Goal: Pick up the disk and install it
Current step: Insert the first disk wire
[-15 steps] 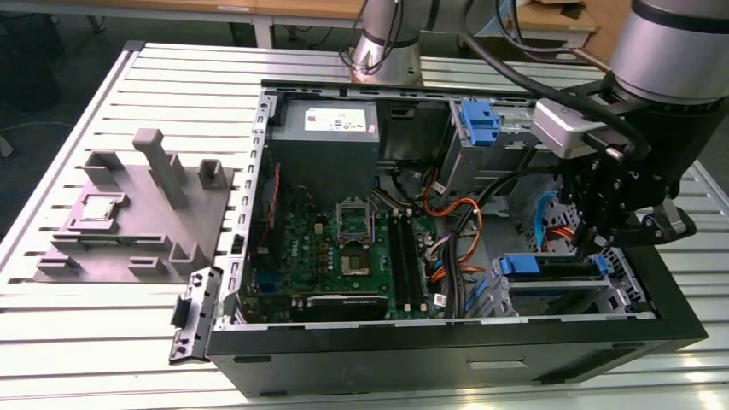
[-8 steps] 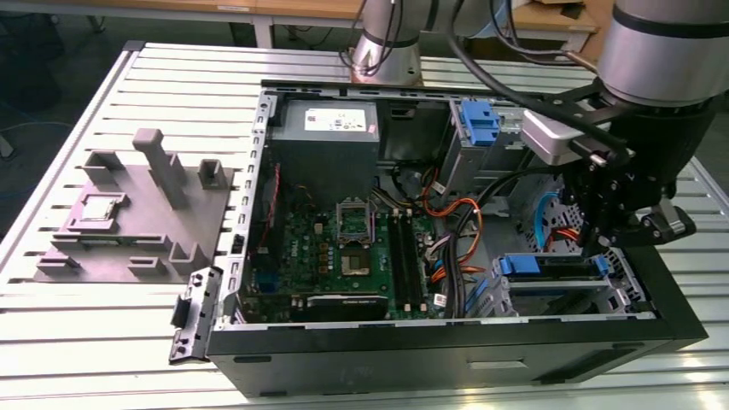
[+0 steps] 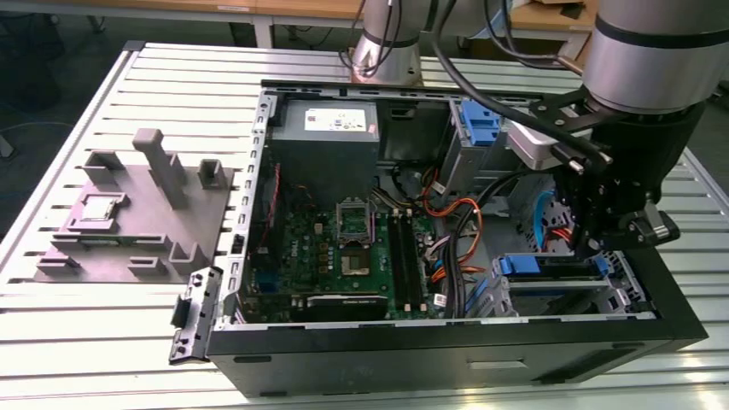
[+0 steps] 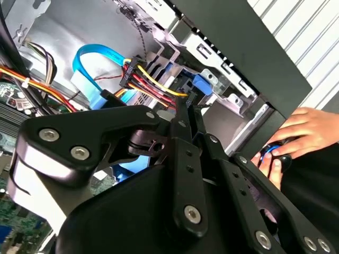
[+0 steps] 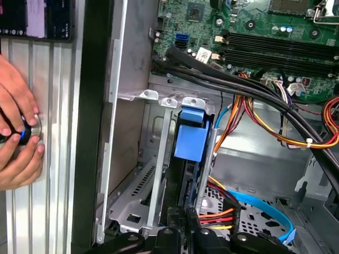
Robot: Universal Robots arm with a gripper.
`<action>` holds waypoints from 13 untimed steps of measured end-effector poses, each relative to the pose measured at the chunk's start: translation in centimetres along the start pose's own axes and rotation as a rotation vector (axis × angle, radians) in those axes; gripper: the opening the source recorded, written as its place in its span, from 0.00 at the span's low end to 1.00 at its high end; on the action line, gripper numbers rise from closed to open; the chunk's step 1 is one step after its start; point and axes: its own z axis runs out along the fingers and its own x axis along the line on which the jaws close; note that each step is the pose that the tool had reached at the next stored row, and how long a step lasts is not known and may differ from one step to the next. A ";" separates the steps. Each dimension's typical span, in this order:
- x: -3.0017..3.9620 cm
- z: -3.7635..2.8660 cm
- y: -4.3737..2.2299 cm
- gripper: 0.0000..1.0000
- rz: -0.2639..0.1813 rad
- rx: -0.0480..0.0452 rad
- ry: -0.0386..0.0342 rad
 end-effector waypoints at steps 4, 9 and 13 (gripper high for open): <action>-0.03 0.17 0.05 0.17 0.045 -0.0084 0.0091; -0.03 0.21 0.06 0.17 0.068 -0.0128 0.0141; -0.03 0.21 0.06 0.17 0.068 -0.0129 0.0142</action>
